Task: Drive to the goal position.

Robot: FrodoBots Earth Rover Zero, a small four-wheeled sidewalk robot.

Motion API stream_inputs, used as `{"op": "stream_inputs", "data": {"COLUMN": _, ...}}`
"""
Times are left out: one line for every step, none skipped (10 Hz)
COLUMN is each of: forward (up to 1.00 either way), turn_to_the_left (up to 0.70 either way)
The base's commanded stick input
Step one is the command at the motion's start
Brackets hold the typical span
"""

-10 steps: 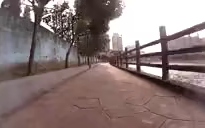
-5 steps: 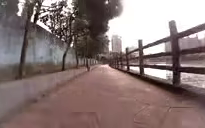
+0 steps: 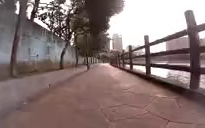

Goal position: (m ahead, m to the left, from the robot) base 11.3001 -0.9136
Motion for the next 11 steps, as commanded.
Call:
{"op": "stream_inputs", "data": {"forward": 1.0, "turn_to_the_left": 0.37}}
{"op": "stream_inputs", "data": {"forward": 1.0, "turn_to_the_left": 0.4}}
{"op": "stream_inputs", "data": {"forward": 1.0, "turn_to_the_left": 0.0}}
{"op": "stream_inputs", "data": {"forward": 1.0, "turn_to_the_left": 0.0}}
{"op": "stream_inputs", "data": {"forward": 1.0, "turn_to_the_left": 0.0}}
{"op": "stream_inputs", "data": {"forward": 1.0, "turn_to_the_left": 0.0}}
{"op": "stream_inputs", "data": {"forward": 1.0, "turn_to_the_left": 0.0}}
{"op": "stream_inputs", "data": {"forward": 1.0, "turn_to_the_left": 0.22}}
{"op": "stream_inputs", "data": {"forward": 1.0, "turn_to_the_left": 0.3}}
{"op": "stream_inputs", "data": {"forward": 1.0, "turn_to_the_left": 0.0}}
{"op": "stream_inputs", "data": {"forward": 1.0, "turn_to_the_left": 0.0}}
